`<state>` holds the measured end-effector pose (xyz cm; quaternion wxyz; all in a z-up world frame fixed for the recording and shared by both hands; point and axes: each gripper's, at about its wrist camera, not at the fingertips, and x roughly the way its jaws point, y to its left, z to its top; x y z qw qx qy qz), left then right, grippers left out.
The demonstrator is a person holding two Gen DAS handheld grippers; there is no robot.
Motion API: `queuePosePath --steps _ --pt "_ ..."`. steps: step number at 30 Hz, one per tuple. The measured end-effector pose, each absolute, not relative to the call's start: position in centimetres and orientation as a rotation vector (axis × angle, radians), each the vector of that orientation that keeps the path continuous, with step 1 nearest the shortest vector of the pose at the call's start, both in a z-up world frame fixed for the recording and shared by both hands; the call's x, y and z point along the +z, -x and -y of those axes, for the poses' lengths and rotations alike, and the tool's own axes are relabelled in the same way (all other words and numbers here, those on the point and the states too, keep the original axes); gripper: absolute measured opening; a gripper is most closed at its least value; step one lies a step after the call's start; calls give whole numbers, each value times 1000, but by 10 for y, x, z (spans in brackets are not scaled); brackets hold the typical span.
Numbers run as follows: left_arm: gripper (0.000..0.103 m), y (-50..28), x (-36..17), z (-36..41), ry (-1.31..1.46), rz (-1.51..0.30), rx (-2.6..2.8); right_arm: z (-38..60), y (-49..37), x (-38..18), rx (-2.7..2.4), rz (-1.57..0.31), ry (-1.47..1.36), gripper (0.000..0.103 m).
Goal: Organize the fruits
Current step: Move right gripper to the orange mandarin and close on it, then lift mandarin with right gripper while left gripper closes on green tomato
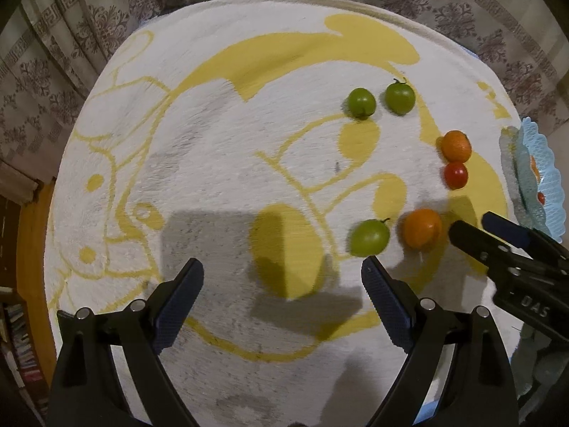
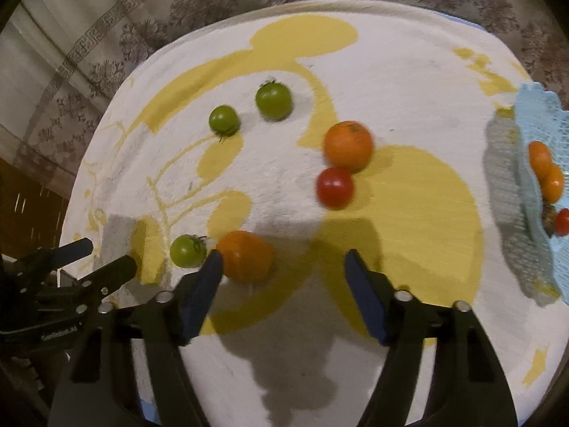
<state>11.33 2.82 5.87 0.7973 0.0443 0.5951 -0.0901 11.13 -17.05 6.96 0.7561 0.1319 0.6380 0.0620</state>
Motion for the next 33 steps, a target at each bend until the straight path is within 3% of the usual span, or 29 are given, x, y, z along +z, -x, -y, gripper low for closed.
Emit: queuePosePath --steps 17,22,24,33 --pt "90 -131 48 -37 -102 -1299 -215 147 -127 53 214 -1429 -332 56" --pt "90 -132 47 -39 -101 -1303 -213 141 -125 49 264 -1446 -367 43" --pt "90 -131 47 -38 -102 -1305 -212 137 -124 50 287 -1444 -372 34" --pt "90 -130 46 -31 -111 -1299 -232 140 -118 60 257 -1431 -314 33"
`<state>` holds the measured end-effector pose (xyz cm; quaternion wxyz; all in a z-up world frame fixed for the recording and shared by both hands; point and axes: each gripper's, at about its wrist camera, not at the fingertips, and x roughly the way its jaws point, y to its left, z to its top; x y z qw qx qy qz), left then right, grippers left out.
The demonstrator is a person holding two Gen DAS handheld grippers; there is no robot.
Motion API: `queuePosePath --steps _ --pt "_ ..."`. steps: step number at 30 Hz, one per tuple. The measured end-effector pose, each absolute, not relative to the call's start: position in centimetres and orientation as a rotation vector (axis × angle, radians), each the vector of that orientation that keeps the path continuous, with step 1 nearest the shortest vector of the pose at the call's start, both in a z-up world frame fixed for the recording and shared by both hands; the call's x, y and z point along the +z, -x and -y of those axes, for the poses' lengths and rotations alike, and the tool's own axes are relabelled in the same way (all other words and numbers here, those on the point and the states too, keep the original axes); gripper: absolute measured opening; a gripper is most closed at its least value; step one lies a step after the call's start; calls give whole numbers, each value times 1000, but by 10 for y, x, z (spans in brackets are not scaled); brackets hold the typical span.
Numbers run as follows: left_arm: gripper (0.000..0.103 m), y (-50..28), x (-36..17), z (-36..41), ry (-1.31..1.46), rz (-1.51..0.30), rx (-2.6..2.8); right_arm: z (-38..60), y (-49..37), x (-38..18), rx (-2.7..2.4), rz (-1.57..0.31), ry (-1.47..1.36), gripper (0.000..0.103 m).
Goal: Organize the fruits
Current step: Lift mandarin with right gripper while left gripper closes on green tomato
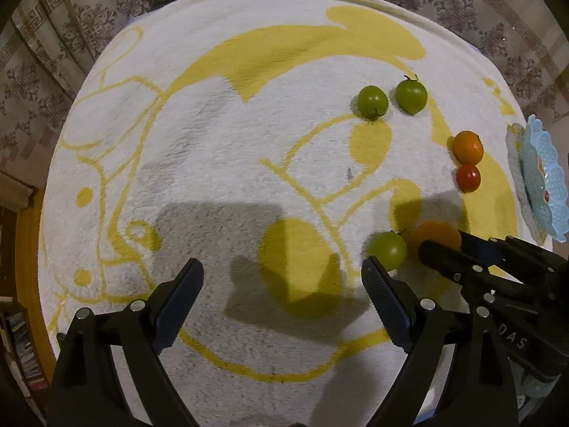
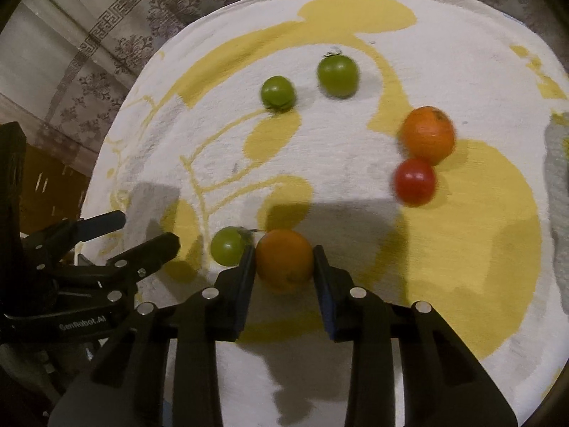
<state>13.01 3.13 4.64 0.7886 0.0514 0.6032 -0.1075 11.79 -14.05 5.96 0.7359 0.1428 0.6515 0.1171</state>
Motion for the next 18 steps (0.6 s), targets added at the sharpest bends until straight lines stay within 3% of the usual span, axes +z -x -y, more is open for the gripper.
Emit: queuePosePath --steps 12,18 --pt "89 -125 46 7 -139 -1281 -323 182 -99 63 100 -1421 -295 33" --pt "75 -125 39 26 -149 -1288 -352 191 -92 68 80 -1416 -276 33"
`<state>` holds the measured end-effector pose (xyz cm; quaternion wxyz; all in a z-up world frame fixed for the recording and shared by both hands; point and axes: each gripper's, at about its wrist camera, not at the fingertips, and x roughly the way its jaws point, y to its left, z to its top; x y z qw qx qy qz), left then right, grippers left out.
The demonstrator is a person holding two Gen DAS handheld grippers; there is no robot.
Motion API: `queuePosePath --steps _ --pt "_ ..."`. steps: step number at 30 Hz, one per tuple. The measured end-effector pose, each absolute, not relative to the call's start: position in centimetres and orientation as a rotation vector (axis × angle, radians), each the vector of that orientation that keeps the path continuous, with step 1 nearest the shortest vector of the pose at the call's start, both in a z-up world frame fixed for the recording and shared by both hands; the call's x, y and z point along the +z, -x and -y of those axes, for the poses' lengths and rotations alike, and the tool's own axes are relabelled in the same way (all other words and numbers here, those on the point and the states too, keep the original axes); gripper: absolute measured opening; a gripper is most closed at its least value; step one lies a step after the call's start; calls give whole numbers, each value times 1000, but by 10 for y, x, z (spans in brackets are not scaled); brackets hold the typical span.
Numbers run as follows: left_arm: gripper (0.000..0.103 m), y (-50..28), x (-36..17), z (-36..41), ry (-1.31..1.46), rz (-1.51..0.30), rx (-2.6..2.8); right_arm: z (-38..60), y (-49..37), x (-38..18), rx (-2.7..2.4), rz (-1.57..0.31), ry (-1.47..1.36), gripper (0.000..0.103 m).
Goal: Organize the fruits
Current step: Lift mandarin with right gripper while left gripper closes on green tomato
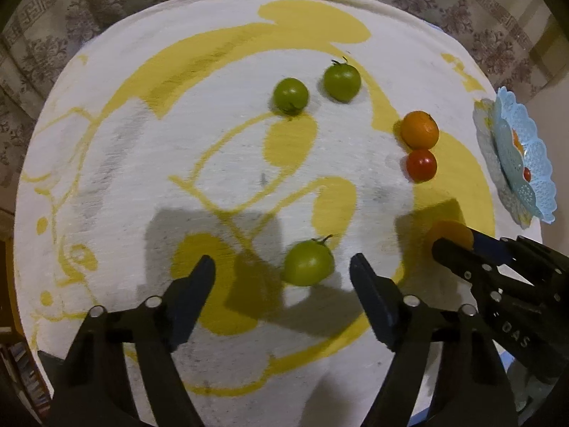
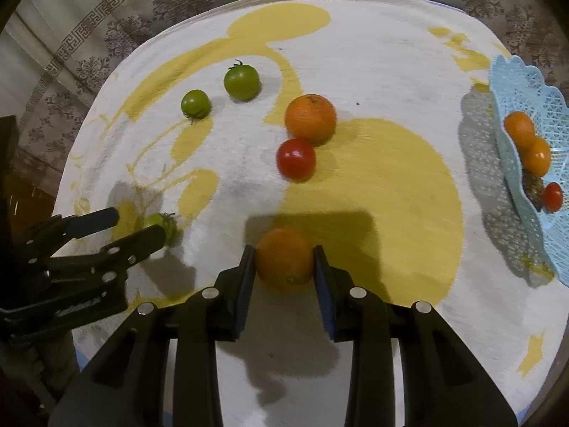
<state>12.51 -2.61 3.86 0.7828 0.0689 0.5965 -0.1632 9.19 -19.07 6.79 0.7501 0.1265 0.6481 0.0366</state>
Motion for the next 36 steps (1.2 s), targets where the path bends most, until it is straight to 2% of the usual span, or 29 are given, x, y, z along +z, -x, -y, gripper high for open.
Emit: queuePosePath --steps 5,9,14,20,36 --pt "51 -126 27 33 -147 -1316 -340 199 -87 71 74 -1414 -272 33" --pt "48 -123 22 36 -156 -1312 -308 208 -85 75 76 -1409 -270 33" --pt "33 -120 25 41 -147 -1307 -293 220 -82 81 79 -1397 -270 33" --pt "26 -113 42 55 -139 -1270 -294 234 -81 92 97 -1372 -274 33" --pt "22 -93 93 84 -108 -1169 -305 274 -68 116 123 -1328 -289 33"
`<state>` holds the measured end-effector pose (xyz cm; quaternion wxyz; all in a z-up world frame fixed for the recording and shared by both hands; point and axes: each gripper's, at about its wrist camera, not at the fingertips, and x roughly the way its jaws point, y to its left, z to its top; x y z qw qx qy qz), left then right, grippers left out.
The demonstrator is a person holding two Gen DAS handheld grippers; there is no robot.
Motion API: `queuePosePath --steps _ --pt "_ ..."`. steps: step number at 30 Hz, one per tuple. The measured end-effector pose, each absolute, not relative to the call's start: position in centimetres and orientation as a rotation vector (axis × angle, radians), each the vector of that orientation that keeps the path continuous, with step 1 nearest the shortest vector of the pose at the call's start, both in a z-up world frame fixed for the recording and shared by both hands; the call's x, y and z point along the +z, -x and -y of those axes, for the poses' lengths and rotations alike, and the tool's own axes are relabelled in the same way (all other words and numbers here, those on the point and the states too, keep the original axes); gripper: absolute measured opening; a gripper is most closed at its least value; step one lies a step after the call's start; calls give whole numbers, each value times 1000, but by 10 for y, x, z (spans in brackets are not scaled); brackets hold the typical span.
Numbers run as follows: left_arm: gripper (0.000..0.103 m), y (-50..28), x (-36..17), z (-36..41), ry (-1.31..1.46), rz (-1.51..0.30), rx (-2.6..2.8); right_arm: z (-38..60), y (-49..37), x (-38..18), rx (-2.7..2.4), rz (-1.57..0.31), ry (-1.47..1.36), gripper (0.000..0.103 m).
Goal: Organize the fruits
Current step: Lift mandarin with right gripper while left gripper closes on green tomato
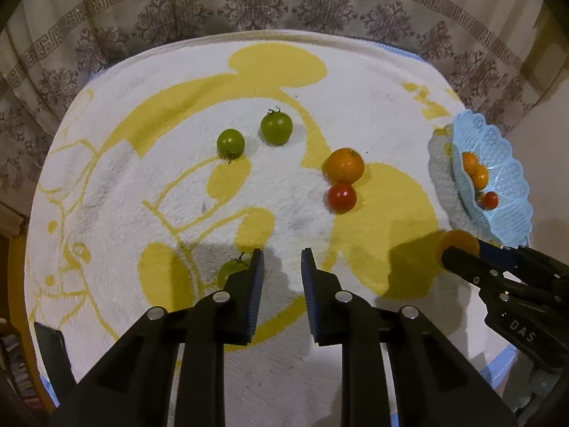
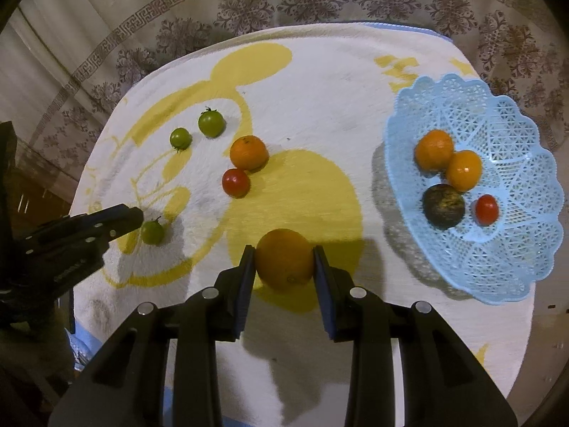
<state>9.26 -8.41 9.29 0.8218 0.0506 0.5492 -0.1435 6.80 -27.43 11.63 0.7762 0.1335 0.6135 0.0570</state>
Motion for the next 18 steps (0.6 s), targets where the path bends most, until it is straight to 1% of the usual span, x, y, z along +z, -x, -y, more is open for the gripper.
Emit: queuePosePath --steps 9,15,16,18 --pt "22 -80 107 78 -75 -1150 -287 300 -58 126 109 -1304 -310 33" --pt "24 -77 91 54 -29 -1188 -222 308 -52 127 103 -1305 -311 33" --pt "25 -77 85 49 -23 -1201 -204 309 -50 127 101 -1305 -312 33" --pt "32 -78 76 45 -23 -1219 -188 311 -49 128 97 -1308 -309 33"
